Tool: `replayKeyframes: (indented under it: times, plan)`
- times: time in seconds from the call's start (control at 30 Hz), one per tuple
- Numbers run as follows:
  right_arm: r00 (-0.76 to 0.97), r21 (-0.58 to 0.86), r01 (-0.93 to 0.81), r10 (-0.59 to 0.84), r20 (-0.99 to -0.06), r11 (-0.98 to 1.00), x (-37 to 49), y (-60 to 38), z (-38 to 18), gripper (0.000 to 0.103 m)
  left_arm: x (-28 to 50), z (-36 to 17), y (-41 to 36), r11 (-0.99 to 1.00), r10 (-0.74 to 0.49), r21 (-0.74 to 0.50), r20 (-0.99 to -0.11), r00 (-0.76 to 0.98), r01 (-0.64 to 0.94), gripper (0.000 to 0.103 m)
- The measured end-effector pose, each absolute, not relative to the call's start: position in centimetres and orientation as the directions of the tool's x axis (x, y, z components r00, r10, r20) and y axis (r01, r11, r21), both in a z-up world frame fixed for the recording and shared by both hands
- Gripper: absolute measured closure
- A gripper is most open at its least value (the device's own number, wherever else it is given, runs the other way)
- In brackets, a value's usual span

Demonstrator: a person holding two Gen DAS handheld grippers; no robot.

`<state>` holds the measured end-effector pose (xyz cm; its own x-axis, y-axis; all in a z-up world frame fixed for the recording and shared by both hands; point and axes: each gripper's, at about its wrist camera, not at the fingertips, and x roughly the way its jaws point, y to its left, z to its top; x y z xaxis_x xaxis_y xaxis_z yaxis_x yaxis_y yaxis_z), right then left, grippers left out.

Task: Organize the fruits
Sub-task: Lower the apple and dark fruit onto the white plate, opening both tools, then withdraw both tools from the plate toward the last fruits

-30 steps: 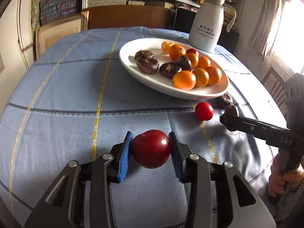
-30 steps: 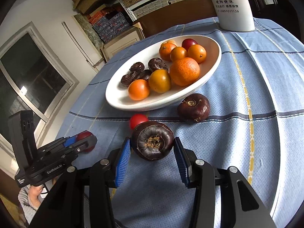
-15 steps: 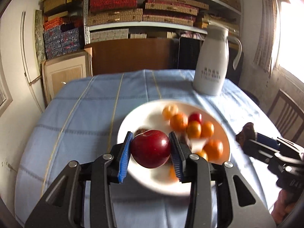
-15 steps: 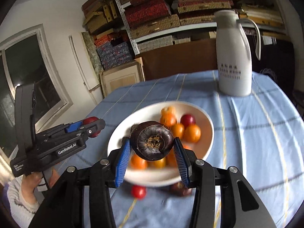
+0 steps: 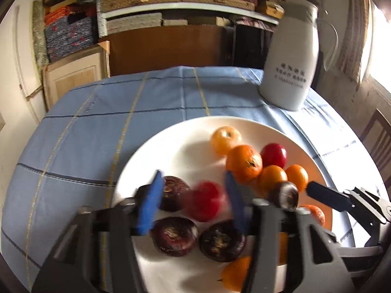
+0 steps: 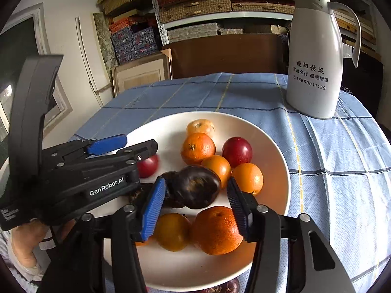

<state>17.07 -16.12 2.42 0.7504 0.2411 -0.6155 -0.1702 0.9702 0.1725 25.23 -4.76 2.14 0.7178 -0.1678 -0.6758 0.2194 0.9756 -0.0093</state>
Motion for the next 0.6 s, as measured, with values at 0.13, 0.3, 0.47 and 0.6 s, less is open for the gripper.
replayKeyframes:
  times: [0.13,0.3,0.47,0.6]
  plan:
    - [0.782,0.158,-0.166,0.227,-0.58,0.973,15.9,-16.5,3.0,0.042,23.8,3.7,-3.6,0.98,-0.166,-0.018,-0.628,0.76,0.199,0.029]
    - [0.793,0.194,-0.136,0.224,-0.567,0.971,15.4,-17.9,3.1,0.042,21.7,4.6,-2.5,0.986,-0.126,0.017,-0.592,0.796,0.169,0.02]
    - [0.793,0.227,-0.106,0.22,-0.569,0.968,15.0,-18.9,2.8,0.042,19.2,4.1,-1.8,0.988,-0.087,0.052,-0.579,0.811,0.143,0.018]
    - [0.804,0.233,-0.091,0.209,-0.557,0.968,13.4,-19.4,2.8,0.038,17.3,3.5,-1.3,0.99,-0.062,0.071,-0.578,0.814,0.126,0.013]
